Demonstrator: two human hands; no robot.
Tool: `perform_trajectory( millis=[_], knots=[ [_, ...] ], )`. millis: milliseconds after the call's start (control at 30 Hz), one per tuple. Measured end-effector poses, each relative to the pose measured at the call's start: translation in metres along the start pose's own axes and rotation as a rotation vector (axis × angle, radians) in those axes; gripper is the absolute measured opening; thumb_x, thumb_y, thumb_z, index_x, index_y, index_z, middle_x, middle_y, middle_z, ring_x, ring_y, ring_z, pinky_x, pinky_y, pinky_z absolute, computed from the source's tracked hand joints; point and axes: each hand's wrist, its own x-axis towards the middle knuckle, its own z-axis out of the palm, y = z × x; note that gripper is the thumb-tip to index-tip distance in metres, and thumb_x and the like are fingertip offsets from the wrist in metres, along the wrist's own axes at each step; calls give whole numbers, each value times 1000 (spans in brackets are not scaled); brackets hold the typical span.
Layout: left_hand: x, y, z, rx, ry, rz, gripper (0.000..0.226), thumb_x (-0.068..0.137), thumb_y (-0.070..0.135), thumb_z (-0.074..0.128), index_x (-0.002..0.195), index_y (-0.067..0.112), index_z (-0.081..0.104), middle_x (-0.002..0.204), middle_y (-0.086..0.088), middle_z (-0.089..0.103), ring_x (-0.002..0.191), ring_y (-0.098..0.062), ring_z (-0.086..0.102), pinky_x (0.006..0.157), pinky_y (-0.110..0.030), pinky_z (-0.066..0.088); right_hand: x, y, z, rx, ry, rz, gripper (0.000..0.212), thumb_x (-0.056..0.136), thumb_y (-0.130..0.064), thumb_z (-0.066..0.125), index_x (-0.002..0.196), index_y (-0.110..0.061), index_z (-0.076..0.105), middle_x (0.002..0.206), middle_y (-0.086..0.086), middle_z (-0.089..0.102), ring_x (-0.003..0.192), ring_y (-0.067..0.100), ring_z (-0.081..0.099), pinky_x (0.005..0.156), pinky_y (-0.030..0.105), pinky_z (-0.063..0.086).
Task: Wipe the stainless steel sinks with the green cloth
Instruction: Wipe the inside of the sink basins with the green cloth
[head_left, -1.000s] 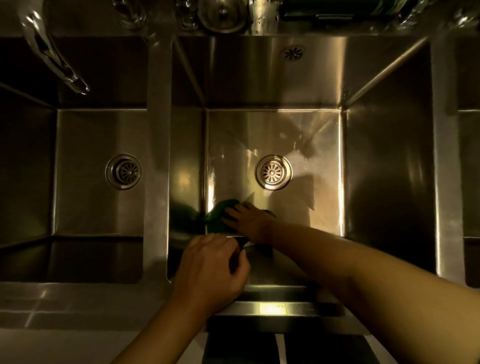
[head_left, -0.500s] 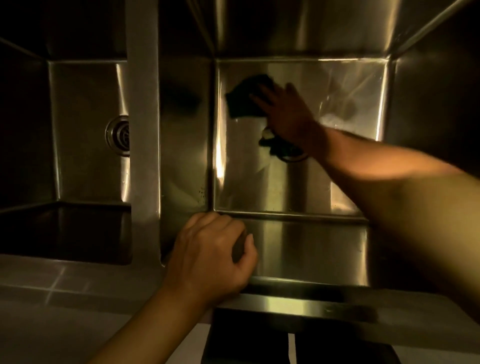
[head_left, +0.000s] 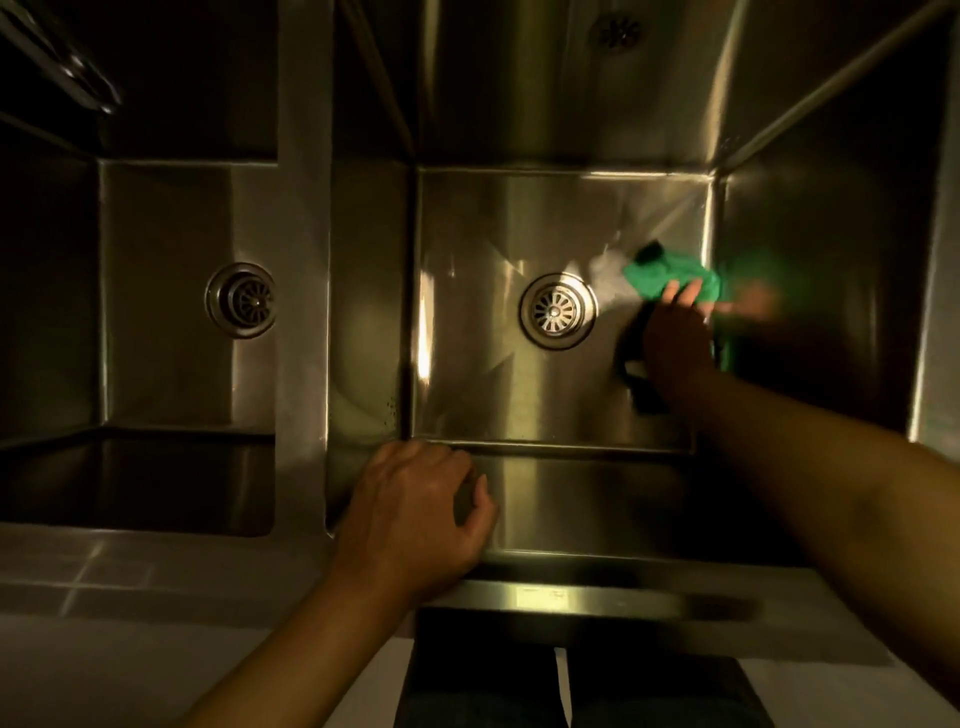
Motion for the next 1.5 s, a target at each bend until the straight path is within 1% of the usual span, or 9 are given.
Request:
perform_trajectory(
  millis=[100, 167, 267, 367, 733, 967, 1167, 1333, 1500],
  knots=[
    [0, -1, 1, 4, -7, -15, 19, 89, 38, 55, 76, 26, 62, 75, 11, 59, 73, -9, 51, 77, -24, 30, -39, 2, 3, -55, -114, 46, 52, 105, -5, 34, 148, 22, 22, 154, 42, 26, 142, 56, 29, 114, 51, 33],
    [0, 0, 0, 12, -10, -25, 19, 88, 38, 55, 76, 26, 63, 76, 11, 61, 74, -10, 52, 76, -24, 29, -61, -2, -1, -107, -327, -4, 46, 103, -13, 49, 143, 11, 45, 148, 30, 45, 137, 42, 43, 95, 33, 37],
    [0, 0, -2, 8, -25, -38, 21, 88, 38, 53, 75, 25, 63, 74, 9, 62, 72, -13, 55, 75, -28, 38, -86, -2, -8, -197, -491, -109, 40, 99, -22, 61, 133, -2, 60, 136, 20, 60, 126, 35, 56, 98, 35, 45],
    [1, 2, -6, 1, -42, -44, 22, 89, 38, 52, 75, 25, 62, 73, 7, 63, 70, -15, 56, 73, -33, 46, -111, -9, -29, -182, -568, -91, 55, 93, -30, 72, 141, -6, 55, 137, 19, 59, 124, 34, 58, 105, 39, 47],
    [2, 6, -13, -28, -69, -28, 26, 90, 39, 50, 71, 23, 58, 69, 2, 62, 67, -22, 59, 64, -33, 42, -204, -9, -114, -72, -265, -416, 76, 91, -19, 66, 158, -16, 31, 161, 12, 28, 138, 37, 43, 120, 40, 33],
    [2, 6, -16, 4, -73, -38, 31, 88, 45, 47, 67, 24, 53, 63, 6, 56, 58, -16, 53, 55, -31, 42, -284, 26, -157, 89, -4, -555, 68, 94, -12, 57, 155, -27, 33, 161, 2, 28, 136, 33, 44, 112, 44, 45],
    [-1, 11, -16, -1, -31, -33, 37, 95, 32, 59, 61, 29, 43, 58, 11, 46, 51, -8, 47, 50, -24, 28, -317, 91, -160, -38, 60, -542, 64, 94, -14, 55, 153, -27, 34, 157, 2, 35, 140, 34, 33, 118, 47, 37],
    [-1, 28, -16, 90, 1, -12, 31, 92, 36, 46, 79, 17, 66, 75, -6, 66, 68, -33, 63, 62, -39, 49, -313, 143, -154, -213, 100, -528, 61, 89, -20, 56, 148, -24, 46, 157, 5, 37, 136, 39, 41, 111, 51, 41],
    [-18, 98, 13, 49, 42, -1, 44, 89, 39, 43, 101, 13, 76, 94, -13, 75, 87, -39, 71, 76, -47, 56, -302, 177, -149, -292, 207, -615, 50, 86, -43, 49, 129, -21, 63, 160, 11, 38, 133, 45, 45, 97, 56, 43]
  ],
)
